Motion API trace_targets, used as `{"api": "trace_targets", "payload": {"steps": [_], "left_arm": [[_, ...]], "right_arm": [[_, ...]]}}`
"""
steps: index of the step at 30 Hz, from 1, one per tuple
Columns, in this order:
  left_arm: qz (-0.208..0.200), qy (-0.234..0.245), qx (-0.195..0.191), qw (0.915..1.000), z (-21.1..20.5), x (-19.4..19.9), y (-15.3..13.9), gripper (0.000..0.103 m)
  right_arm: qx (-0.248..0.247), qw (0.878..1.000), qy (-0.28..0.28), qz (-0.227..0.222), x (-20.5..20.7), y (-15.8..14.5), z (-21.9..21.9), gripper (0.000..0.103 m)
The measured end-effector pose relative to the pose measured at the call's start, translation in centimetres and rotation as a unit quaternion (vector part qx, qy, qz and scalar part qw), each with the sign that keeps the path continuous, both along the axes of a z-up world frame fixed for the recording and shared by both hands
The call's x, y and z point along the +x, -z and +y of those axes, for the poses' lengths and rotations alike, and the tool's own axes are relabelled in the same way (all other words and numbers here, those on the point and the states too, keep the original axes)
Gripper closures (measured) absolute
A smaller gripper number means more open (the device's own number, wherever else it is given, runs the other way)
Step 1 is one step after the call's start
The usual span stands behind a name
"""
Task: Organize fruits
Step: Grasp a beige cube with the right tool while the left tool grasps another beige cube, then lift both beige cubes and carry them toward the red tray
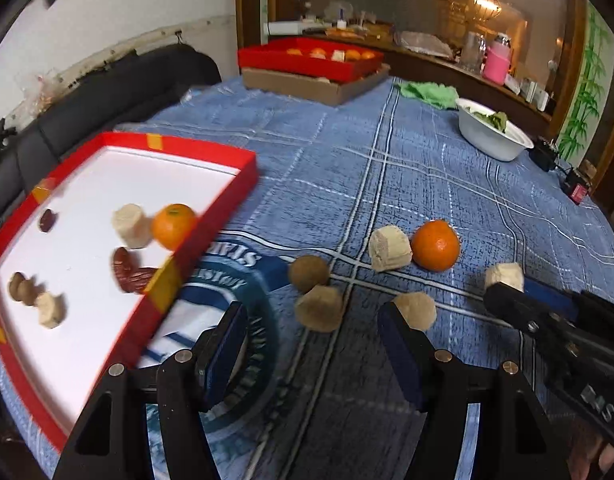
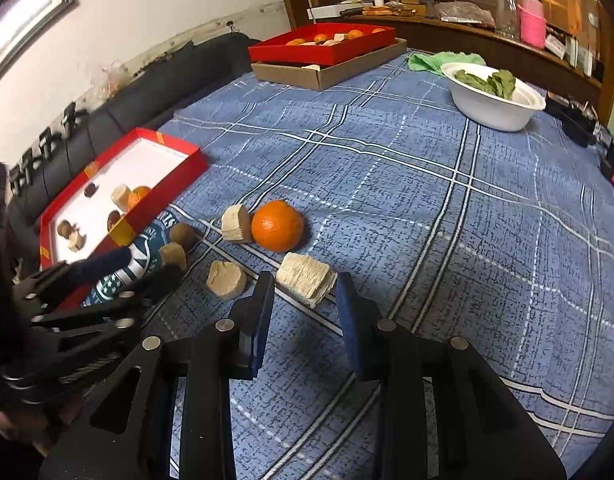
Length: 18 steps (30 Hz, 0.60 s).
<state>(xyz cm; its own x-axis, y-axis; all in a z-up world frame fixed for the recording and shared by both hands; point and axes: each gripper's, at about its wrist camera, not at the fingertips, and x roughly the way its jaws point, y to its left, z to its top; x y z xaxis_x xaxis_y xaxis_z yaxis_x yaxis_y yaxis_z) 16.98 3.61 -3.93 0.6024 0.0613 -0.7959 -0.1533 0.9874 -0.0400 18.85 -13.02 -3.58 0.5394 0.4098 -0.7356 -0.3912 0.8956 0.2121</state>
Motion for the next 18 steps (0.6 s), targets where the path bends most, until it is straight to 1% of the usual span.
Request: {"api": "trace_targets", "payload": {"steps": [1, 2, 3, 6, 8, 10, 18], "left_arm": [[0.010, -0.002, -0.001, 1.0000, -0.1, 0.5, 0.3, 0.058], [0.014, -0.011, 0.004, 0.9998, 0.0, 0.8, 0.6, 0.073], [0.008, -0.017, 0.006, 0.9998, 0.1, 0.9, 0.4, 0.080], [0.007, -0.017, -0.002, 0.9998, 0.4, 0.5, 0.3, 0.080], [-0.006, -0.024, -0.002, 0.9997, 0.6, -0.5, -0.1, 0.080], [-0.018, -0.023, -0.012, 0.9995, 0.7, -1.8, -0.5, 0.080], [-0.030, -0.023, -0.020, 0.9991, 0.9, -5.3, -1.0, 0.080]], "right_arm": [[0.005, 1.000, 0.000, 0.001, 0.0, 0.0, -0.2, 0.072], [0.009, 1.000, -0.001, 0.001, 0.1, 0.0, -0.3, 0.072], [0.011, 1.000, -0.001, 0.000, 0.1, -0.1, -0.4, 0.072], [0.015, 1.000, -0.003, -0.002, 0.0, -0.3, -0.5, 0.072], [0.014, 1.000, -0.006, -0.004, -0.1, -0.4, -0.3, 0.072], [0.011, 1.000, -0.006, -0.005, -0.2, -0.4, -0.2, 0.072], [-0.018, 1.000, -0.009, -0.016, -1.2, -0.9, 1.0, 0.072]]}}
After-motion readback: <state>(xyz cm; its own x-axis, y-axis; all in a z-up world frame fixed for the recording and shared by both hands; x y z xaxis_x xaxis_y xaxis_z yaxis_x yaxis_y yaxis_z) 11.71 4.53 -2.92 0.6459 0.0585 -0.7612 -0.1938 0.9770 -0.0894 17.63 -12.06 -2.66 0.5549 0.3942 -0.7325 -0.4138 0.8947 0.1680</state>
